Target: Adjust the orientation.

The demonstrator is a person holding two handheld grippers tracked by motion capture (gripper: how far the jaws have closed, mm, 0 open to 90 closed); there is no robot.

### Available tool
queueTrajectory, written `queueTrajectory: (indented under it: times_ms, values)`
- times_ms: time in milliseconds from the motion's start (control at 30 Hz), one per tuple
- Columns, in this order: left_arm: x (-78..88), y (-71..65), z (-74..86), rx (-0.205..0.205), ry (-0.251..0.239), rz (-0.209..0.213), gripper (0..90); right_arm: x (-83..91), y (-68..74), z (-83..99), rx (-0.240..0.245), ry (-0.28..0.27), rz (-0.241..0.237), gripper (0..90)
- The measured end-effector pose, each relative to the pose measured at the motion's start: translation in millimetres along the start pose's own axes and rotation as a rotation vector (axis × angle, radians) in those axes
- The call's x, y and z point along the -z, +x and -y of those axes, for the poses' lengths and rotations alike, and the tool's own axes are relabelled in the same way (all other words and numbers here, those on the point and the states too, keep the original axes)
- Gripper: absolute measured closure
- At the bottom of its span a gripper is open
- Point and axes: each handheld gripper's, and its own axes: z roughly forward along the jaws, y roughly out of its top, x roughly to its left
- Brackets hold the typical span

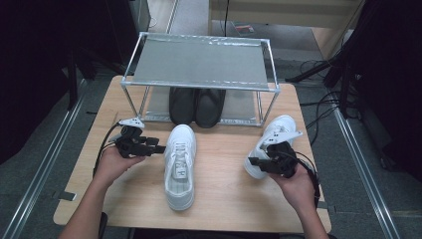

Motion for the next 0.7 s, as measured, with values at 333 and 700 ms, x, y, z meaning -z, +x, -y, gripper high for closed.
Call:
queueTrajectory:
  times_ms: [333,700]
  values:
    - [-2.6,-1.6,-2.2,-0.008,0.010,0.002,46.2,-15.3,34.5,-5.2,0.058,0.050,-0.016,71.3]
    - [-3.5,-2.5,-2.4,-0.016,0.017,0.003,46.2,-20.2,64.9,-6.2,0.109,0.075,-0.073,71.4]
